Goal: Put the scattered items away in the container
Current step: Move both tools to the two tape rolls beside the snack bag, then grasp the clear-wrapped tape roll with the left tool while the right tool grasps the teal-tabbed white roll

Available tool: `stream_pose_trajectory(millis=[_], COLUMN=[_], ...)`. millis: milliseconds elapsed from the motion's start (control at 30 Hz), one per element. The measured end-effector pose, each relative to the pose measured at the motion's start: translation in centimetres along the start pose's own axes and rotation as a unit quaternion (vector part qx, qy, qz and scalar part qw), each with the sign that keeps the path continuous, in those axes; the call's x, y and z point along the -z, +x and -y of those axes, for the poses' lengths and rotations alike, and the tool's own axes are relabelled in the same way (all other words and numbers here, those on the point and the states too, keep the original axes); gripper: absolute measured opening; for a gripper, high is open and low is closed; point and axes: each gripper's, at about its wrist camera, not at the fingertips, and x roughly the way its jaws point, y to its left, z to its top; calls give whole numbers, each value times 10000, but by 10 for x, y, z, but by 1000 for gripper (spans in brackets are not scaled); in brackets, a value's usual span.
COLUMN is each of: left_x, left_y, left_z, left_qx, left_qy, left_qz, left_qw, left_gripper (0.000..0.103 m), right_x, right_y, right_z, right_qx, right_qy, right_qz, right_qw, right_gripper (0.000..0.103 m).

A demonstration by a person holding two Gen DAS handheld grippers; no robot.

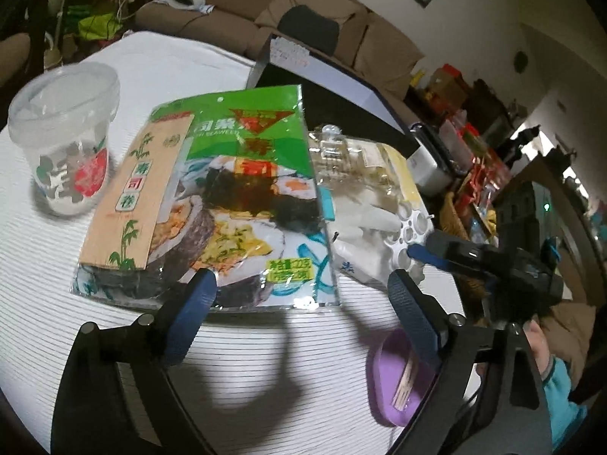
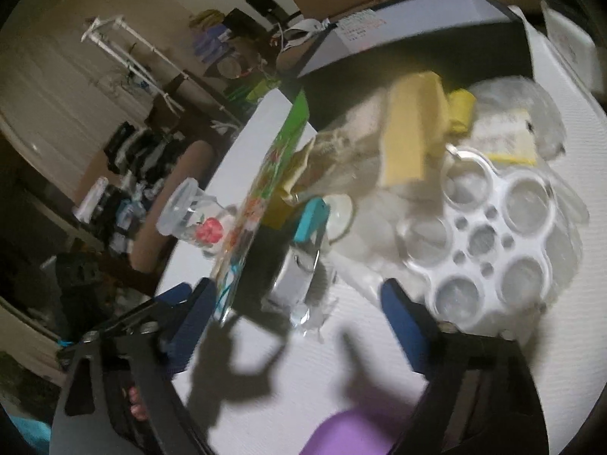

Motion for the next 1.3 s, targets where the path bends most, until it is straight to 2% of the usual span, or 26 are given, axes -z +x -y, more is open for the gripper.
stream_pose_trajectory(millis=[67,167,267,333,367,433,533,667,700,733,800,833,900,1067,1200,1300], left_x=[2,7,9,9,8,5,2,2,2,2,2,3,5,15,23,20], left_y=[2,2,7,13,15,16,18,20,20,19,20,21,22,29,42,53], left_z=[3,18,22,19,18,15,11,10,10,9,7,7,8,22,30,23], left_qx=[-36,-108,-65,-37,-22,21,64,60,57,64,95,113,78,167,-107,-346], left_qy=[73,483,594,533,499,446,352,314,308,290,262,268,349,673,858,585], left_qz=[-47,-80,-215,-309,-343,-378,-470,-547,-554,-564,-645,-703,-747,-989,-1074,-963], left_qw=[10000,9987,9980,9981,9982,9983,9983,9980,9980,9980,9975,9971,9966,9927,9904,9930], left_gripper=[86,86,86,86,86,86,86,86,86,86,86,86,86,86,86,86], right_x=[-2,-9,-21,-29,-32,-36,-42,-47,-47,-48,-54,-56,-57,-45,-29,-19], right_y=[12,34,59,78,87,98,110,123,123,121,105,97,79,26,-10,-22], right_z=[-16,-39,-43,-34,-30,-28,-27,-40,-41,-41,-38,-33,-23,-11,-12,-14], right_qx=[291,844,1259,1369,1483,1714,1947,2298,2309,2260,1975,1811,1532,1137,1044,1086], right_qy=[-450,-1097,-1330,-1214,-1199,-1311,-1449,-2082,-2171,-2186,-1956,-1763,-1439,-1074,-950,-891], right_qz=[28,74,70,-83,-139,-220,-485,-811,-850,-866,-796,-774,-690,-553,-404,-304], right_qw=[9986,9903,9831,9831,9816,9762,9689,9472,9446,9453,9573,9644,9752,9861,9892,9896], right_gripper=[76,73,68,57,55,39,40,41,39,27,15,12,12,12,12,12])
